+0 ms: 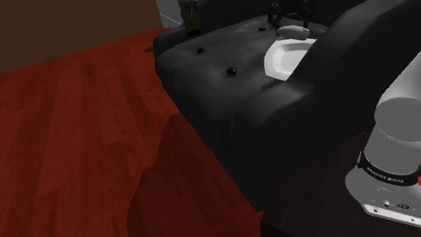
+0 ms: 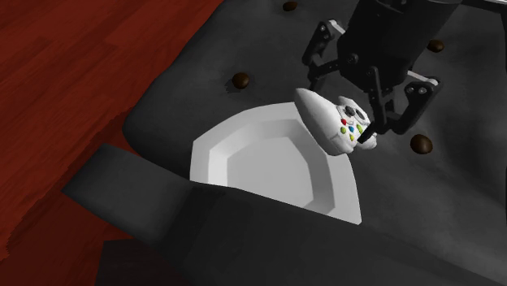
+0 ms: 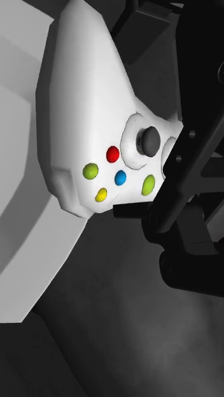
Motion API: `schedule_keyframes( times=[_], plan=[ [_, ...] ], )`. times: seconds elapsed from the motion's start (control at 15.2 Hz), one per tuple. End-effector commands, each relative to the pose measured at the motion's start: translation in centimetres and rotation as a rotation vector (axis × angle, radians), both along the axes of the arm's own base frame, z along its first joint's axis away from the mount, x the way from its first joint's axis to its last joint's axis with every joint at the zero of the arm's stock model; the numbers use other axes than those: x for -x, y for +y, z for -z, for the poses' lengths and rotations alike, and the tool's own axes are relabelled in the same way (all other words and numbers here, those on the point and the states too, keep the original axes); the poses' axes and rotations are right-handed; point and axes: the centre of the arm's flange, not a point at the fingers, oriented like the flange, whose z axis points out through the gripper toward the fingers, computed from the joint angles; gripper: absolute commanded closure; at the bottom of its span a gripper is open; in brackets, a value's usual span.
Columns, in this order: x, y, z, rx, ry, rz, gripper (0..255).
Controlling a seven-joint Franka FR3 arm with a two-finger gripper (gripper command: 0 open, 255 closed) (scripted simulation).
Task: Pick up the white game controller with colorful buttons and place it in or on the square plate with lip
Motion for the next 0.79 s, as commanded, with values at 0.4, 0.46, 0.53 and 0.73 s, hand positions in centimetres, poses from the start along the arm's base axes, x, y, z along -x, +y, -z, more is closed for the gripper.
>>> schedule_keyframes(
  times=[0.4,0.46,0.53,0.73],
  plan=[
    [0.0,0.1,0.5,-0.003,0.003,-0.001,255],
    [0.1,0.1,0.6,-0.003,0.003,-0.001,255],
    [0.1,0.1,0.6,-0.003,0.003,-0.001,255],
    [-0.1,0.1,-0.9,-0.003,0.003,-0.001,255]
  ],
)
